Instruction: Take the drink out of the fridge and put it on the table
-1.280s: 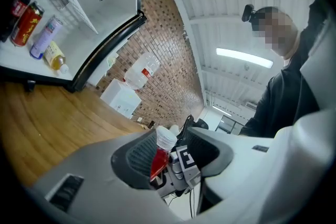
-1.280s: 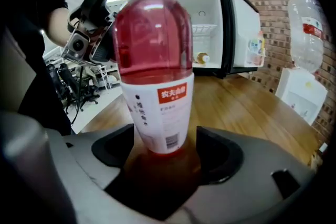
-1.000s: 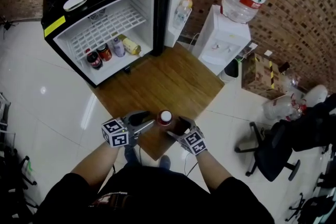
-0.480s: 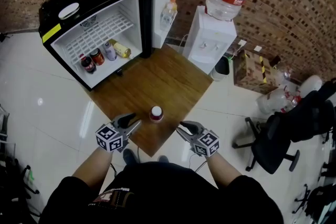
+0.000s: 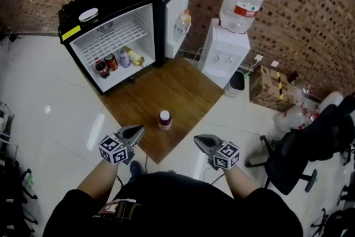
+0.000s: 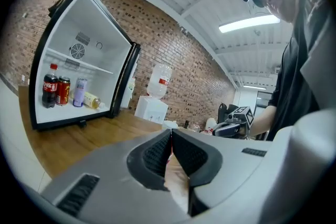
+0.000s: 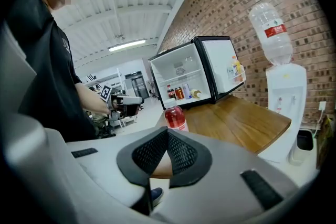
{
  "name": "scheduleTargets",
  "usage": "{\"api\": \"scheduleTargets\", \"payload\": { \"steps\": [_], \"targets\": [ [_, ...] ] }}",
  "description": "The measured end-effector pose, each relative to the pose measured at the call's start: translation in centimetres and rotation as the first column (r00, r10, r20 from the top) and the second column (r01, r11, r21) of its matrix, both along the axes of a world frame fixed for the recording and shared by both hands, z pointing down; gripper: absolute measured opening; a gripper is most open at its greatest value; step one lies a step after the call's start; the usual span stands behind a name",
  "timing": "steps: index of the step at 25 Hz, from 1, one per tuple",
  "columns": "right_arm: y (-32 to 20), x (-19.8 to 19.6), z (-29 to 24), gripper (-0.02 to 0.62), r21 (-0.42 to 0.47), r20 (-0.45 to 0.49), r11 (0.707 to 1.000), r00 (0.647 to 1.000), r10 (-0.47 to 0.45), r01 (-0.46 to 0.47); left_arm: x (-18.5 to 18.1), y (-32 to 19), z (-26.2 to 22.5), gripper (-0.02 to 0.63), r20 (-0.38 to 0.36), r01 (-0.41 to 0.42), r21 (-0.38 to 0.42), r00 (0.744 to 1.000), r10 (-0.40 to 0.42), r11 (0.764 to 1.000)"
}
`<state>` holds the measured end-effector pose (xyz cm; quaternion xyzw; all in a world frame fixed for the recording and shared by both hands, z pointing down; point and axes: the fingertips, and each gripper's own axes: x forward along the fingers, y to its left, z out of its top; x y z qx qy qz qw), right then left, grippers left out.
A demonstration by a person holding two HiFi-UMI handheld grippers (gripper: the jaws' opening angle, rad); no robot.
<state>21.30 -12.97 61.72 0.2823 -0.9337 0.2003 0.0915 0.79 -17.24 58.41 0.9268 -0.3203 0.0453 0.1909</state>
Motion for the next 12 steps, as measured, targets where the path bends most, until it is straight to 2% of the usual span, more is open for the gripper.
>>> {"api": "scheduleTargets", "payload": {
  "steps": [6,12],
  "targets": [
    [2.4,-0.5,-0.4,0.003,-0.022,0.036,1.0,0.999,0.017,-0.016,-1.5,2.9,-2.7,0.002,-0.01,-0.011,0.042,1.0,0.011,0.999],
    [5.1,-4.0,-1.2,0.002,-0.011,0.007,0.997,0.998,0.07,-0.07,-7.0,5.1,-5.0,0.002,-0.015,-0.019,0.071,1.0,0.02,0.997]
  ]
}}
